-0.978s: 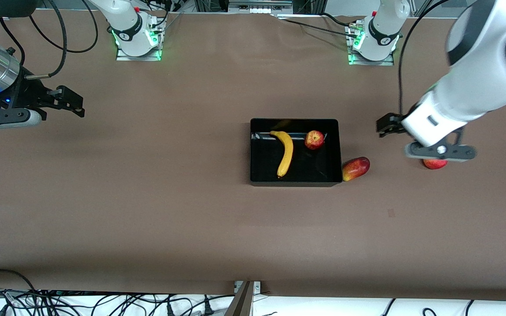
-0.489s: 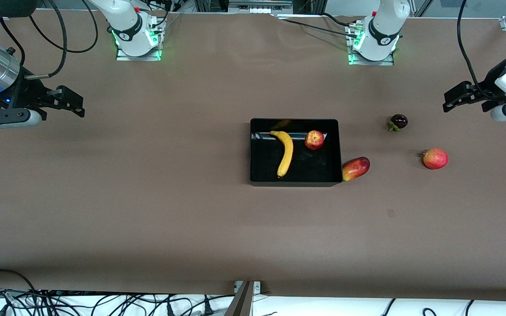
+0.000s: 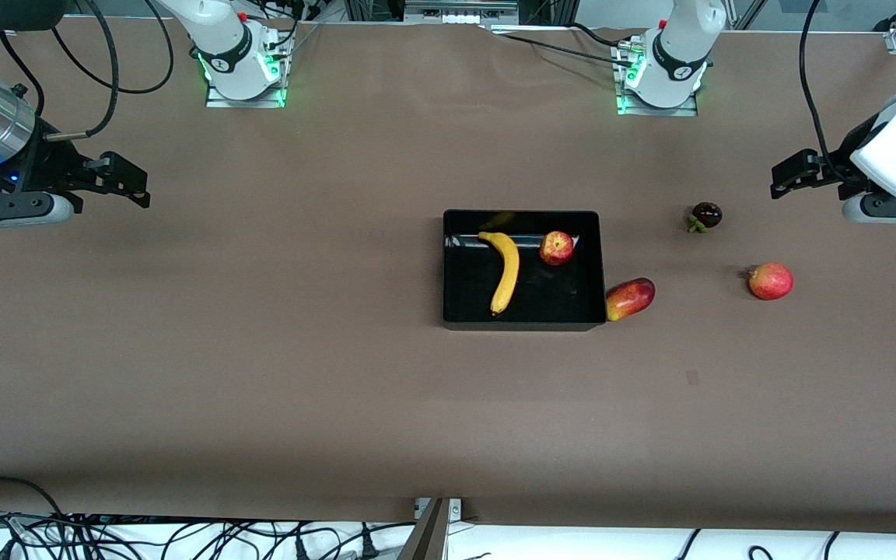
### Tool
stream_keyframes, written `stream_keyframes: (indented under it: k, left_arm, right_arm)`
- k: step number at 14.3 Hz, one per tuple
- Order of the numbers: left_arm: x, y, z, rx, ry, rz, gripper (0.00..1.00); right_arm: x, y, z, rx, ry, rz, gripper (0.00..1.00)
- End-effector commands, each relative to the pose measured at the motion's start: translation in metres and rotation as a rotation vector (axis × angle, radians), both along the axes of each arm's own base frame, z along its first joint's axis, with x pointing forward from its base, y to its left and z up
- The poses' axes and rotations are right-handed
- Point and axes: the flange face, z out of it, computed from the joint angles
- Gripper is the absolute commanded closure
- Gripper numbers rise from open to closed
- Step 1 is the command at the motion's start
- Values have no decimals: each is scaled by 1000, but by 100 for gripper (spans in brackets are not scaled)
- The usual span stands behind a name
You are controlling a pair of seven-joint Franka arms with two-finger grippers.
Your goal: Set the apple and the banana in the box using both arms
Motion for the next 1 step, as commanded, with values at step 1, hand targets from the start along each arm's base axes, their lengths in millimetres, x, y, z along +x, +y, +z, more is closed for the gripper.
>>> stream_keyframes:
  k: [1]
  left_arm:
    - [3, -1, 7, 19, 7, -26, 0]
  right_arm:
    - [1, -1, 4, -4, -6, -7, 0]
